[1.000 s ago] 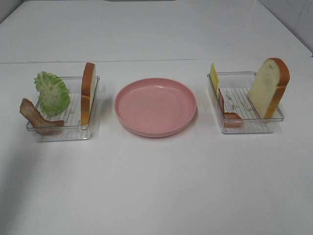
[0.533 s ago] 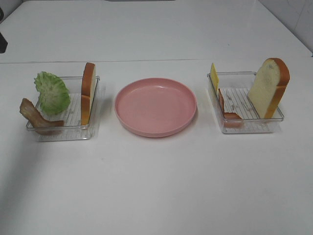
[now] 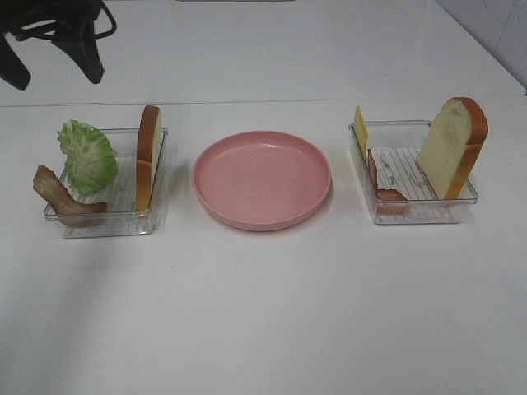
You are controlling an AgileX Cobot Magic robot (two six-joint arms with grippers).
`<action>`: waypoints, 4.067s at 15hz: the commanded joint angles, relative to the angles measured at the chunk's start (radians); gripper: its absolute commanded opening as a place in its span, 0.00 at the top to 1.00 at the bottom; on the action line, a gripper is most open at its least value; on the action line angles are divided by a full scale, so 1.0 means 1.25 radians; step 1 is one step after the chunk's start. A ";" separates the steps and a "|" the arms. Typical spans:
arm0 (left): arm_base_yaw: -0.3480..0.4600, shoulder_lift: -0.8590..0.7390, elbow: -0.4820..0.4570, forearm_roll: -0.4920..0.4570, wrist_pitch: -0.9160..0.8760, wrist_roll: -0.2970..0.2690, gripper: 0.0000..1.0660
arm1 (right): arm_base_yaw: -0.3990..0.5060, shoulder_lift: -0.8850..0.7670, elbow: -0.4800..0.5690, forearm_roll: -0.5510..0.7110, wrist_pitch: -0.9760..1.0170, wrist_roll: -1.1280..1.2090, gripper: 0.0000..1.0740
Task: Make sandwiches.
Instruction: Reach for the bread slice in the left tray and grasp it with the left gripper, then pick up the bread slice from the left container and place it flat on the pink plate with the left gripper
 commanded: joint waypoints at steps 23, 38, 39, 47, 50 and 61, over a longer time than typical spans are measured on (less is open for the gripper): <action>-0.149 0.348 -0.242 0.162 -0.014 -0.142 0.43 | -0.005 -0.013 0.002 0.003 -0.007 -0.004 0.27; -0.149 0.267 -0.248 0.161 -0.008 -0.142 1.00 | -0.005 -0.013 0.002 0.003 -0.007 -0.004 0.27; -0.149 0.255 -0.253 0.161 -0.006 -0.141 1.00 | -0.005 -0.013 0.002 0.003 -0.007 -0.004 0.27; -0.077 0.278 -0.359 -0.246 -0.112 0.065 1.00 | -0.005 -0.013 0.002 0.003 -0.007 -0.004 0.27; -0.058 0.358 -0.359 -0.461 -0.103 0.194 1.00 | -0.005 -0.013 0.002 0.002 -0.007 -0.004 0.27; -0.060 0.563 -0.359 -0.701 -0.089 0.294 1.00 | -0.005 -0.013 0.002 0.003 -0.007 -0.004 0.27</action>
